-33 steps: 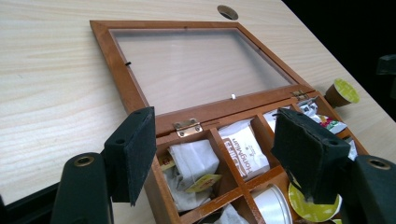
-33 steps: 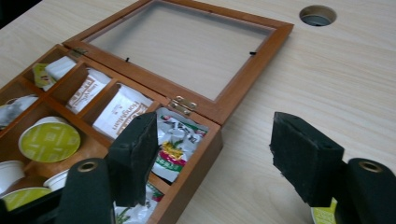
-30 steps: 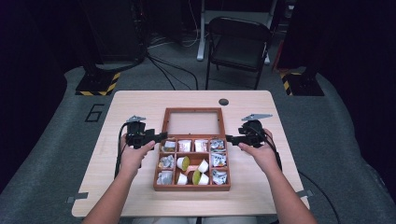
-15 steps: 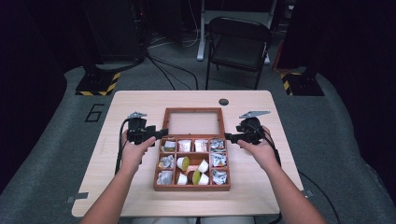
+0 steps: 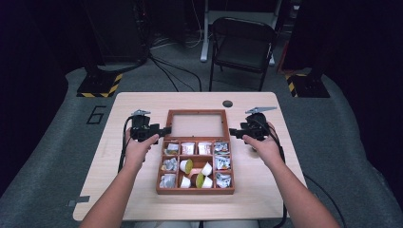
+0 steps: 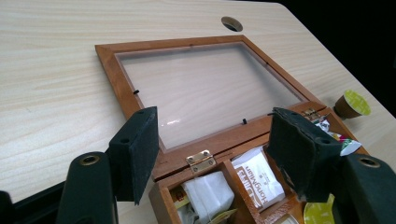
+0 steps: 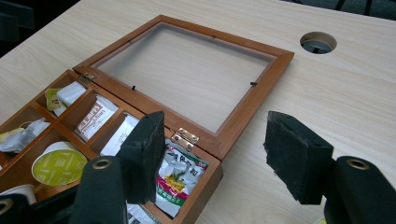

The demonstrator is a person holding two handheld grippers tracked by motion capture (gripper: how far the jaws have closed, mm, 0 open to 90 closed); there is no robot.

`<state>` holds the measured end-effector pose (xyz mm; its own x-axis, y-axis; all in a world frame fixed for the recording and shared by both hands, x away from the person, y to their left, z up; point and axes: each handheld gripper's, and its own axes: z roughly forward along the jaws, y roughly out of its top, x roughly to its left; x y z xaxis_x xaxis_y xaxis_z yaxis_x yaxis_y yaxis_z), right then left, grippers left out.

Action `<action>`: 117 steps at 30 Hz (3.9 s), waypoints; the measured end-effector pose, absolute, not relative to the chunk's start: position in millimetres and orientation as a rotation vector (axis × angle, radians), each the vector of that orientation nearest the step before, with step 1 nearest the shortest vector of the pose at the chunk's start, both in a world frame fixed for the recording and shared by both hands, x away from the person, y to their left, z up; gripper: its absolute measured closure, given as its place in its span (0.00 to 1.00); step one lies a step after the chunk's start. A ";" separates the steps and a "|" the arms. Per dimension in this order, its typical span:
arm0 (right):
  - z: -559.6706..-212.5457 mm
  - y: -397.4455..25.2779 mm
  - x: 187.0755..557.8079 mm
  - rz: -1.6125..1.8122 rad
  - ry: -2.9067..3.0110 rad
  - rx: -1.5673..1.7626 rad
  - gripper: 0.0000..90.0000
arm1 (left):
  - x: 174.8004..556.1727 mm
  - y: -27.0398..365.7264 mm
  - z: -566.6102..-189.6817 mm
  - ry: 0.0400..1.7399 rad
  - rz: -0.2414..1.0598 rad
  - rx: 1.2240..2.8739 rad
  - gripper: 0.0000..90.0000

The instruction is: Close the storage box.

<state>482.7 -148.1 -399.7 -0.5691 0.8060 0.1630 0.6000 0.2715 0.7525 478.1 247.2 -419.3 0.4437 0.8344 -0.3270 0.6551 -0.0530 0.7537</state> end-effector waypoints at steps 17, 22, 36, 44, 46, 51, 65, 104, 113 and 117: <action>-414.8 -137.3 498.9 1.164 2.292 1.309 0.41 | 496.8 236.4 -432.3 1.294 0.268 1.814 0.37; -420.3 -133.9 502.9 1.172 2.297 1.331 0.40 | 502.7 233.1 -437.4 1.294 0.273 1.826 0.37; -436.8 -124.8 516.8 1.122 2.323 1.344 0.39 | 513.5 229.2 -450.0 1.308 0.278 1.876 0.37; -446.0 -120.0 523.4 1.107 2.330 1.387 0.38 | 519.6 231.1 -456.5 1.347 0.247 1.859 0.37; -448.8 -118.2 525.0 1.105 2.335 1.412 0.38 | 520.6 231.1 -457.9 1.353 0.244 1.864 0.37; -453.5 -113.9 527.3 1.083 2.349 1.419 0.37 | 523.4 230.9 -462.1 1.367 0.244 1.870 0.36; -462.4 -108.0 532.8 1.072 2.352 1.488 0.34 | 529.4 232.7 -471.2 1.397 0.207 1.877 0.36; -478.5 -109.0 542.1 1.083 2.345 1.587 0.31 | 535.3 232.9 -485.2 1.458 0.134 1.846 0.32; -481.1 -111.2 544.4 1.105 2.348 1.620 0.30 | 536.1 232.5 -490.0 1.475 0.112 1.845 0.31; -482.0 -111.9 545.4 1.114 2.349 1.633 0.29 | 536.8 232.8 -491.1 1.475 0.107 1.834 0.31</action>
<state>545.4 -111.9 -482.0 -0.4322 0.8388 0.3310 0.7872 0.1719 0.5923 536.8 232.8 -491.1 0.3271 0.8641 -0.3825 0.7998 -0.0376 0.5991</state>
